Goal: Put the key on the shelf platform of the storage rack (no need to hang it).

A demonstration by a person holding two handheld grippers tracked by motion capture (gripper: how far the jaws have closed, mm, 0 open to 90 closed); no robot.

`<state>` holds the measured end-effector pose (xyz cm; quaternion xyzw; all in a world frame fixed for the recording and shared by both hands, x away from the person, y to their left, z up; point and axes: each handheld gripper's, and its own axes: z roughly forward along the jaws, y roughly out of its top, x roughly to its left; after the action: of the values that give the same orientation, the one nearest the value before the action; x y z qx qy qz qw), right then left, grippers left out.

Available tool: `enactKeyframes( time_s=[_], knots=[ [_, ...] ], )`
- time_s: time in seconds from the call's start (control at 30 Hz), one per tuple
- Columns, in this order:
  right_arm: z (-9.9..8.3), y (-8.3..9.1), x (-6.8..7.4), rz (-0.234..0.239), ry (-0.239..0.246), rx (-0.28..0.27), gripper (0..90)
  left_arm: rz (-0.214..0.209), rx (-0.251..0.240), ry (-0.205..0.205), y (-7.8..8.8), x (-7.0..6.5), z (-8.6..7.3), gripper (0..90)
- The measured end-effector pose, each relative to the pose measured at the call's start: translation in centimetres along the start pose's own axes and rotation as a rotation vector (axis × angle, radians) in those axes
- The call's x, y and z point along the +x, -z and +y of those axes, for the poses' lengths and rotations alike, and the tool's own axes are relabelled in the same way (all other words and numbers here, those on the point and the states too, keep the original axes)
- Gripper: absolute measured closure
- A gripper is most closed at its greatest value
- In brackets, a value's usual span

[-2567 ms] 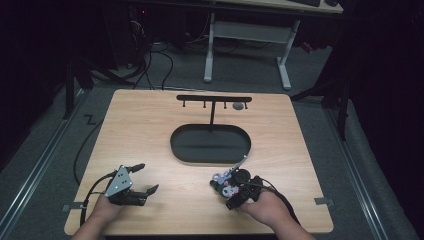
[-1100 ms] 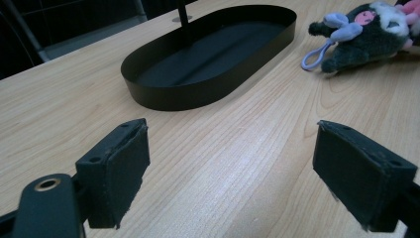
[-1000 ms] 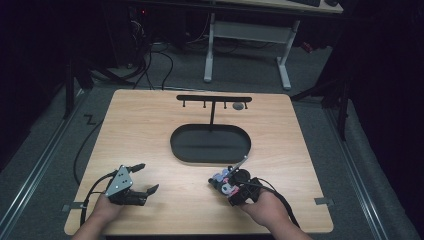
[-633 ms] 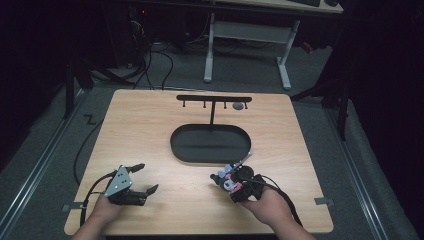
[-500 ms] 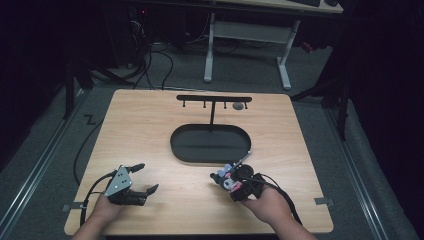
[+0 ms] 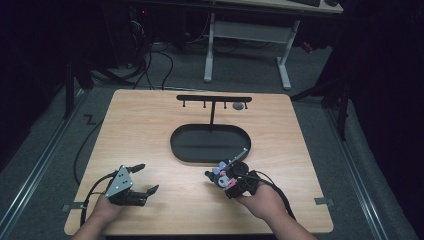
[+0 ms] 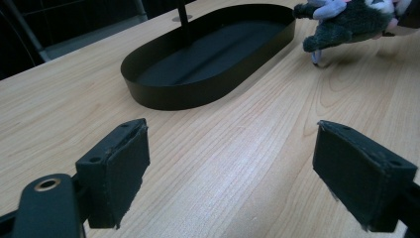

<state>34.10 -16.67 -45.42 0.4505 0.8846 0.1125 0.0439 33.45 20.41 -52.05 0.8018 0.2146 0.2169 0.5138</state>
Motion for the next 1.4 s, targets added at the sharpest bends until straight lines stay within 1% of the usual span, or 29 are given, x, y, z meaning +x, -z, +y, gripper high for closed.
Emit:
enactKeyframes(
  time_s=[0.03, 0.1, 0.13, 0.17, 0.2, 0.27, 0.3, 0.33, 0.43, 0.5, 0.57, 0.63, 0.67, 0.7, 0.73, 0.83, 0.9, 0.93, 1.03, 1.07, 1.1, 1.13, 1.17, 1.2, 1.23, 1.3, 1.33, 1.37, 1.4],
  knots=[
    [0.1, 0.0, 0.0, 0.002, -0.011, 0.002, 46.9, 0.0, 0.0, 0.001, 0.0, 0.0, 0.0, 15.4],
    [0.2, 0.2, -0.1, -0.001, -0.008, -0.006, 46.9, 0.002, -0.001, 0.002, 0.0, 0.0, 0.0, 15.4],
    [0.3, 0.3, -0.1, -0.003, -0.015, -0.009, 46.9, 0.002, -0.001, 0.002, 0.0, 0.0, 0.0, 15.4],
    [0.3, 0.5, -0.1, -0.006, -0.009, -0.013, 46.9, 0.001, -0.001, -0.001, 0.0, 0.0, 0.0, 15.4],
    [0.4, 0.6, -0.1, -0.008, -0.014, -0.016, 46.9, 0.002, -0.001, -0.001, 0.0, 0.0, 0.0, 15.4],
    [0.4, 0.8, -0.2, -0.015, 0.0, -0.016, 46.9, 0.001, -0.001, 0.0, 0.0, 0.0, 0.0, 15.4],
    [0.5, 0.9, -0.1, -0.014, -0.011, -0.017, 46.9, 0.001, -0.001, -0.001, 0.0, 0.0, 0.0, 15.4],
    [0.5, 1.0, -0.2, -0.019, 0.0, -0.02, 46.9, 0.002, -0.002, 0.0, 0.0, 0.0, 0.0, 15.4],
    [0.6, 1.2, -0.4, -0.018, -0.001, -0.024, 46.9, 0.003, -0.003, 0.006, -0.1, 0.1, 0.0, 15.4],
    [0.6, 1.3, -0.7, -0.019, -0.017, -0.028, 46.9, 0.002, -0.002, 0.006, -0.1, 0.1, 0.0, 15.4],
    [0.7, 1.3, -0.8, -0.023, -0.015, -0.032, 46.9, 0.001, 0.002, 0.0, 0.0, 0.0, 0.0, 15.4],
    [0.7, 1.4, -0.8, -0.025, -0.026, -0.028, 46.9, 0.002, 0.002, -0.004, 0.0, 0.0, 0.0, 15.4],
    [0.7, 1.4, -0.8, -0.025, -0.026, -0.028, 46.9, 0.002, 0.002, -0.004, 0.0, 0.0, 0.0, 15.4],
    [0.8, 1.4, -0.9, -0.024, -0.01, -0.033, 46.9, 0.002, 0.001, -0.004, 0.0, -0.1, 0.0, 15.4],
    [1.1, 1.3, -1.0, -0.023, -0.021, -0.028, 46.9, 0.003, 0.0, -0.002, 0.0, 0.0, 0.0, 15.4],
    [1.2, 1.2, -1.2, -0.021, -0.021, -0.03, 46.9, 0.004, 0.0, 0.0, 0.0, 0.0, 0.0, 15.4],
    [1.5, 1.2, -1.3, -0.021, -0.024, -0.029, 46.9, 0.002, 0.0, -0.006, 0.0, -0.1, 0.0, 15.4],
    [1.9, 1.2, -1.5, -0.026, -0.015, -0.031, 46.9, 0.0, 0.0, -0.01, 0.0, -0.1, 0.0, 15.4],
    [2.3, 1.2, -1.7, -0.018, -0.028, -0.034, 46.9, -0.001, 0.0, -0.006, -0.1, 0.0, 0.0, 15.4],
    [2.5, 1.2, -1.8, -0.023, -0.021, -0.033, 47.0, 0.0, 0.001, -0.004, -0.1, 0.0, 0.0, 15.4],
    [2.6, 1.2, -1.8, -0.024, -0.015, -0.03, 46.9, 0.001, 0.001, -0.004, -0.1, 0.0, 0.0, 15.4],
    [2.8, 1.3, -1.8, -0.025, -0.023, -0.028, 46.9, -0.001, 0.001, -0.005, -0.1, 0.0, 0.0, 15.4],
    [2.9, 1.3, -1.9, -0.028, -0.018, -0.026, 47.0, -0.001, 0.001, -0.008, 0.0, -0.1, 0.0, 15.4],
    [3.0, 1.5, -2.0, -0.027, -0.03, -0.024, 47.0, -0.003, 0.004, -0.013, 0.0, -0.1, 0.0, 15.4],
    [3.1, 1.6, -2.1, -0.034, -0.022, -0.03, 46.9, -0.003, 0.005, -0.015, 0.0, -0.1, 0.0, 15.4],
    [3.3, 1.7, -2.3, -0.033, -0.026, -0.033, 47.0, -0.003, 0.004, -0.016, 0.0, -0.1, 0.0, 15.4],
    [3.4, 1.8, -2.3, -0.033, -0.041, -0.035, 46.9, -0.004, 0.003, -0.014, 0.0, -0.1, 0.0, 15.4],
    [3.7, 1.9, -2.5, -0.036, -0.029, -0.043, 47.0, -0.001, 0.0, -0.004, -0.1, 0.0, 0.0, 15.4],
    [3.8, 2.0, -2.6, -0.039, -0.032, -0.044, 46.9, -0.001, 0.0, -0.003, -0.1, 0.0, 0.0, 15.4]
  ],
)
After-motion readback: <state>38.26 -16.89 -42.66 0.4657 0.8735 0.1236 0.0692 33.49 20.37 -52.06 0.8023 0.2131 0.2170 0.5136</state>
